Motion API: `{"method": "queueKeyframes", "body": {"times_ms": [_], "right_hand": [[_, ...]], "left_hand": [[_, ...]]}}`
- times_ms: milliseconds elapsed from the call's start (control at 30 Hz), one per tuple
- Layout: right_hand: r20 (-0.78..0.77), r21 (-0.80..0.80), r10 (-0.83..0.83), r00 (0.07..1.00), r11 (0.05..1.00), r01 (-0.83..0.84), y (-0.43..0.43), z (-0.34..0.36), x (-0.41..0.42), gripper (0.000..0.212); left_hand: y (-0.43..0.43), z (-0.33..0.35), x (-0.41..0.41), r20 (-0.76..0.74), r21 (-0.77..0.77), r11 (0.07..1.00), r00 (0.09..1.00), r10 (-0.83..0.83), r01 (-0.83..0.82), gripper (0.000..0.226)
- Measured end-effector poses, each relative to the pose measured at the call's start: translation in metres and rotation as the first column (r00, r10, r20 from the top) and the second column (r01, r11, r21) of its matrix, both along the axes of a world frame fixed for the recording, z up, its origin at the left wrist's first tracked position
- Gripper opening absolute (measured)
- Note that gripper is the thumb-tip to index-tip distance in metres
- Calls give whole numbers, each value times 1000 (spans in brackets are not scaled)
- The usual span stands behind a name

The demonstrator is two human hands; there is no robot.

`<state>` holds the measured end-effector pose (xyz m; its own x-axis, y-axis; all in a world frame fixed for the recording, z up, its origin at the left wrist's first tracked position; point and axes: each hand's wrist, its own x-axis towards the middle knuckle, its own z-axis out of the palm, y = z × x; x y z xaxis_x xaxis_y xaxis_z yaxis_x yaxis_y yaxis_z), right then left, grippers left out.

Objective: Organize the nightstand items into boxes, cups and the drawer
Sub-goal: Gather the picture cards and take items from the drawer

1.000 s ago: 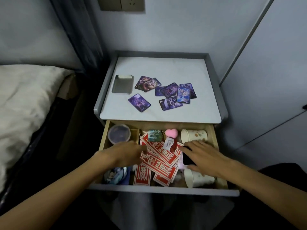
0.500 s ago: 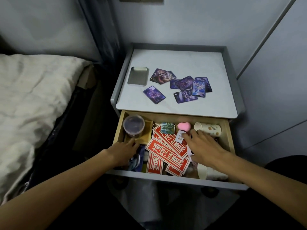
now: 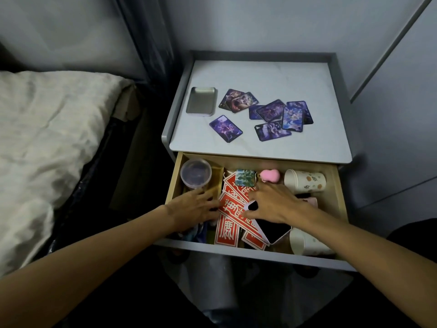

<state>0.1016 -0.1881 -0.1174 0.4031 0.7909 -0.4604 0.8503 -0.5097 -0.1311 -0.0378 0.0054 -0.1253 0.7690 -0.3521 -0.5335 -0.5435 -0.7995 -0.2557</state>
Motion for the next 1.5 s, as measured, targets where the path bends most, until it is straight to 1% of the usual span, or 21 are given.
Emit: {"method": "queueKeyframes", "body": {"times_ms": [67, 167, 267, 333, 400, 467, 567, 633, 667, 700, 767, 833, 867, 900, 967, 1067, 1167, 1233, 1300, 1400, 1500], "right_hand": [[-34, -41, -28, 999, 999, 26, 1, -4, 8, 72], [-144, -51, -107, 984, 994, 100, -1, -3, 21, 66], [-189, -65, -105, 976, 993, 95, -1, -2, 29, 61], [-243, -41, -122, 962, 992, 116, -3, 0, 32, 53], [-312, 49, -156, 937, 982, 180, -8, 7, 35, 47], [-396, 169, -213, 893, 939, 299, -13, 19, 41, 40], [-603, 284, -312, 734, 776, 563, -20, 42, 54, 26], [-695, 337, -321, 644, 645, 685, -24, 59, 66, 17], [-740, 346, -324, 590, 569, 746, -24, 66, 73, 14], [-779, 352, -322, 539, 487, 799, -25, 73, 80, 15], [-857, 319, -301, 417, 324, 891, -26, 86, 99, 22], [-915, 246, -265, 304, 231, 941, -25, 92, 122, 30], [-920, 239, -266, 289, 204, 949, -25, 95, 137, 32], [-909, 257, -287, 302, 185, 949, -24, 96, 150, 31], [-866, 324, -346, 360, 160, 932, -19, 100, 184, 30], [-791, 408, -419, 445, 180, 895, -9, 104, 227, 33], [-690, 445, -513, 510, 254, 859, 9, 100, 275, 31], [-621, 426, -554, 554, 355, 832, 20, 96, 306, 29], [-536, 372, -568, 625, 505, 779, 34, 91, 335, 24], [-391, 259, -544, 742, 709, 656, 47, 88, 355, 35], [-296, 220, -511, 807, 786, 578, 59, 81, 366, 38]], "left_hand": [[1, -1, 2, -12, 0, 1000, 1000, -6, 6, 64], [2, 1, 3, -40, -41, 999, 999, -10, 8, 54], [3, 2, 6, -84, -72, 997, 996, 34, -40, 41], [4, 7, 7, -103, -92, 991, 991, 84, -93, 31], [2, 24, 11, -123, -125, 980, 983, 139, -154, 32], [3, 48, 15, -138, -211, 938, 958, 251, -276, 34], [14, 85, 23, -55, -406, 818, 905, 423, -407, 33], [24, 106, 32, -19, -534, 683, 814, 580, -499, 35], [29, 114, 36, -53, -619, 567, 749, 661, -544, 34], [33, 122, 42, -124, -709, 416, 682, 721, -569, 32], [37, 133, 56, -318, -832, 54, 554, 769, -552, 25], [36, 137, 74, -505, -831, -281, 436, 745, -480, 15], [36, 138, 87, -580, -800, -412, 389, 716, -435, 15], [36, 136, 97, -640, -763, -512, 345, 687, -395, 19], [37, 132, 126, -719, -695, -642, 287, 633, -325, 25], [39, 124, 161, -786, -618, -742, 217, 579, -259, 22], [42, 115, 200, -831, -555, -801, 200, 519, -225, 21], [47, 109, 227, -831, -555, -802, 201, 519, -221, 22], [55, 103, 254, -821, -569, -792, 192, 537, -219, 21], [68, 95, 286, -812, -583, -785, 161, 561, -209, 21], [79, 85, 323, -802, -598, -776, 129, 584, -202, 18]]}}
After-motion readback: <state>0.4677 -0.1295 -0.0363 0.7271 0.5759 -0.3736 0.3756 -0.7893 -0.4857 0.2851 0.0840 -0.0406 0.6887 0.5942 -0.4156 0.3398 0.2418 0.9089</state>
